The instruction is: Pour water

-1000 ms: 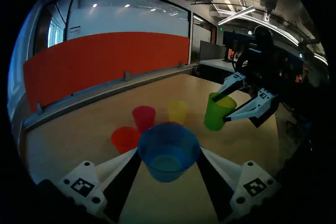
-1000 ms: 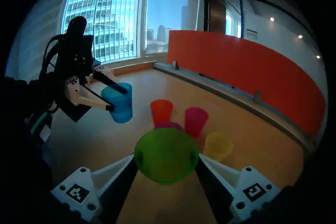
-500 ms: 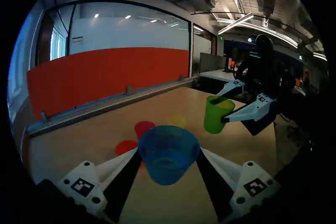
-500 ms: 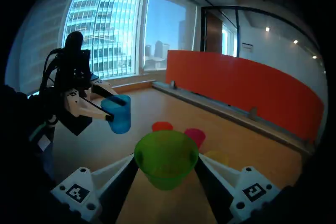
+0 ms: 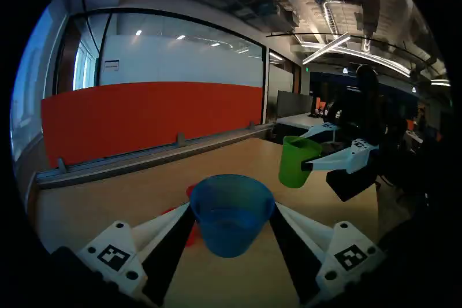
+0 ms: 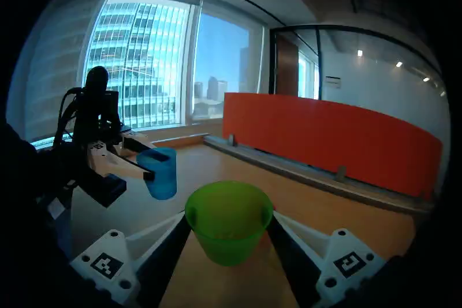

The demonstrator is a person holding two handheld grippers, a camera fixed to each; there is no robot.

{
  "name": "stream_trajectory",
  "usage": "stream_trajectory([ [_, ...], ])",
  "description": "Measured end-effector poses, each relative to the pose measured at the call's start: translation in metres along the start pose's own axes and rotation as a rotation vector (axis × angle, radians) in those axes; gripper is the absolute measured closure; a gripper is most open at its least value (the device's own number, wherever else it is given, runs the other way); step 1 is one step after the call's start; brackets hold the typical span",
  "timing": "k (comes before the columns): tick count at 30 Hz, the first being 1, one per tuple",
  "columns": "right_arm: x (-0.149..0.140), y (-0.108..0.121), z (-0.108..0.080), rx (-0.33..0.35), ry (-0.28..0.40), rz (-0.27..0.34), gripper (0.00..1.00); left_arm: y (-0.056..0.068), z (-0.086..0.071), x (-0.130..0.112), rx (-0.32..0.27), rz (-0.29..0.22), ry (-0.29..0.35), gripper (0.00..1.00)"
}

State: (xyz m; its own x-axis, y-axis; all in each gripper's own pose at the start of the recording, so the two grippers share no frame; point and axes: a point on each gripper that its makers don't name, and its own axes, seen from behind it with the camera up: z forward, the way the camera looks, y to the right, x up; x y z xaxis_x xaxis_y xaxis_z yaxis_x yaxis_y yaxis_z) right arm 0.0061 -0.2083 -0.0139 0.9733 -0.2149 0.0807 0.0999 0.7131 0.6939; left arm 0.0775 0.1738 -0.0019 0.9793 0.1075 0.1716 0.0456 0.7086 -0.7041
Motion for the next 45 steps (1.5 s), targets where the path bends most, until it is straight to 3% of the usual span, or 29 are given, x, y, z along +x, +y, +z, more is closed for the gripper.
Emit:
stream_trajectory([
  [17,0.02,0.006,0.001,-0.02,0.067,-0.001,0.09,0.001,-0.002,0.023,0.005,0.002,0.094,0.13],
  [45,0.022,0.004,0.0,0.017,0.079,0.008,0.1,-0.002,0.0,0.038,0.019,0.042,0.113,0.13],
])
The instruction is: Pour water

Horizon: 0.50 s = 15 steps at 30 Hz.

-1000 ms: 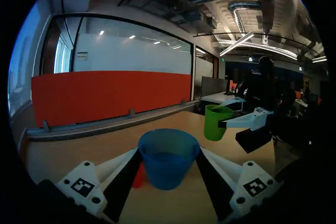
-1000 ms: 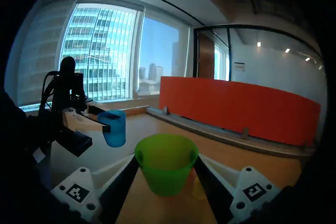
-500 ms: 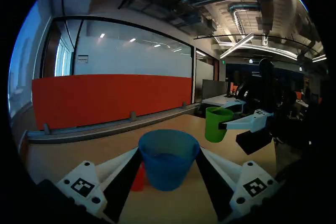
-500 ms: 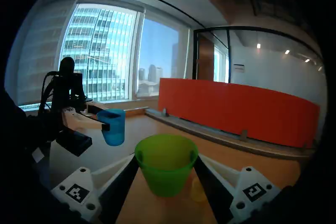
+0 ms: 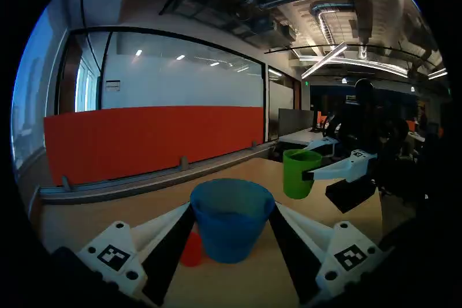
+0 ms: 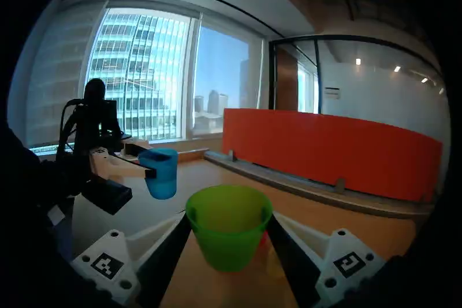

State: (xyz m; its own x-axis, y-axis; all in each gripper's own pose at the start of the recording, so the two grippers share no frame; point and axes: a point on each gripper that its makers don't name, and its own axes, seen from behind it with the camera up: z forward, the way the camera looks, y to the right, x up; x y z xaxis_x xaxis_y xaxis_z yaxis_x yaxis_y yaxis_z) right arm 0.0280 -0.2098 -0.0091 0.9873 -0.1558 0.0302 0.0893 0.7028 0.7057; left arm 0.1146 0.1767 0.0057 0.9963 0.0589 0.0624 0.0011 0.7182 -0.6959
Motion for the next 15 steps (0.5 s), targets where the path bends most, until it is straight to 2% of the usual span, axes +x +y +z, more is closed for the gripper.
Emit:
stream_trajectory([
  [8,0.0,-0.009,0.003,0.033,0.001,-0.001,0.1,-0.006,0.001,0.015,0.015,0.046,0.018,0.13],
  [15,-0.002,-0.019,0.008,0.061,0.004,0.005,0.1,-0.011,0.001,0.029,0.037,0.107,0.026,0.13],
])
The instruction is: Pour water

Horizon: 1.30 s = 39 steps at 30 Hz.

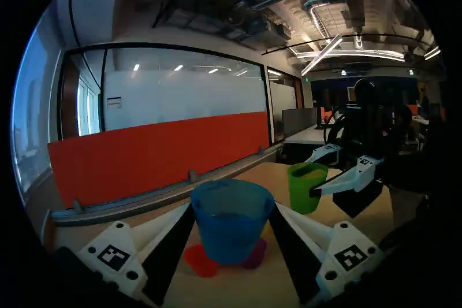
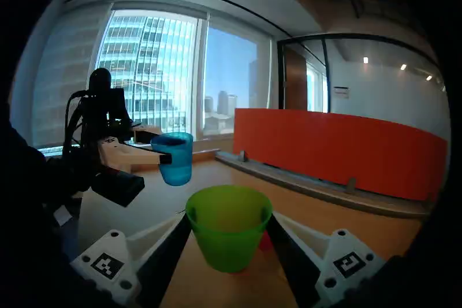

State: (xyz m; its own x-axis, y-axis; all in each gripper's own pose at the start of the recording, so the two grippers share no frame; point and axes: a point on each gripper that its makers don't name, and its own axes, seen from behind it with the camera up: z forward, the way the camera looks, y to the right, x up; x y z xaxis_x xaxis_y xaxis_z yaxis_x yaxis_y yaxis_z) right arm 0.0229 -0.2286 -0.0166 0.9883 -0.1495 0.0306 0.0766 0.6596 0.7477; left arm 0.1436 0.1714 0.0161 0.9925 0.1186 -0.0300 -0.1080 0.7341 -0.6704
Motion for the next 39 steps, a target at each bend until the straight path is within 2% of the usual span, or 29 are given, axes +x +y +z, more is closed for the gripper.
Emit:
stream_trajectory([
  [11,-0.003,-0.016,0.011,0.042,0.003,-0.006,0.1,-0.001,0.002,0.019,0.019,0.1,0.002,0.13],
  [24,-0.004,-0.034,0.018,0.094,0.01,0.0,0.1,0.005,0.007,0.042,0.025,0.221,-0.001,0.13],
  [39,-0.004,-0.052,0.025,0.141,0.016,0.001,0.1,0.011,0.01,0.06,0.034,0.338,-0.013,0.13],
])
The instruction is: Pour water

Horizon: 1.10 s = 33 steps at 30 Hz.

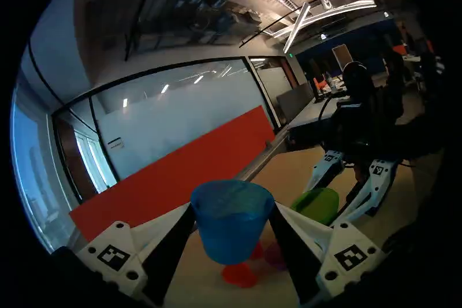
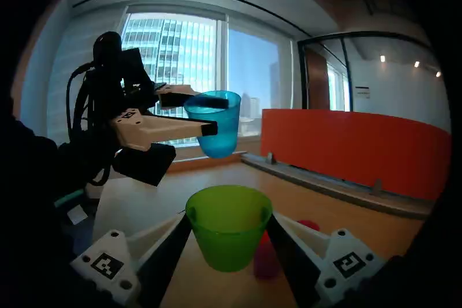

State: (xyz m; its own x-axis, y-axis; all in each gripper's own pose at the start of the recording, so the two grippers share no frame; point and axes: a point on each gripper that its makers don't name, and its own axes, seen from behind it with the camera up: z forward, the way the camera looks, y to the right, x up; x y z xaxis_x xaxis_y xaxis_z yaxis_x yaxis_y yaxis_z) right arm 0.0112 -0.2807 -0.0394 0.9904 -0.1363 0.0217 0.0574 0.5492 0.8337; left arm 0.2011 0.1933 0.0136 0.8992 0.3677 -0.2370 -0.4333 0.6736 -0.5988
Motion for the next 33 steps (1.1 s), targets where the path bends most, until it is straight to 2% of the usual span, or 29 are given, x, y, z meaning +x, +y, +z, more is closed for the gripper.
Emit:
stream_trajectory([
  [11,-0.003,-0.009,0.005,0.026,-0.005,-0.005,0.1,0.003,0.002,0.012,0.004,0.091,0.007,0.13],
  [33,-0.001,-0.024,0.017,0.066,-0.011,-0.022,0.1,-0.001,-0.003,0.028,0.035,0.238,0.005,0.13],
])
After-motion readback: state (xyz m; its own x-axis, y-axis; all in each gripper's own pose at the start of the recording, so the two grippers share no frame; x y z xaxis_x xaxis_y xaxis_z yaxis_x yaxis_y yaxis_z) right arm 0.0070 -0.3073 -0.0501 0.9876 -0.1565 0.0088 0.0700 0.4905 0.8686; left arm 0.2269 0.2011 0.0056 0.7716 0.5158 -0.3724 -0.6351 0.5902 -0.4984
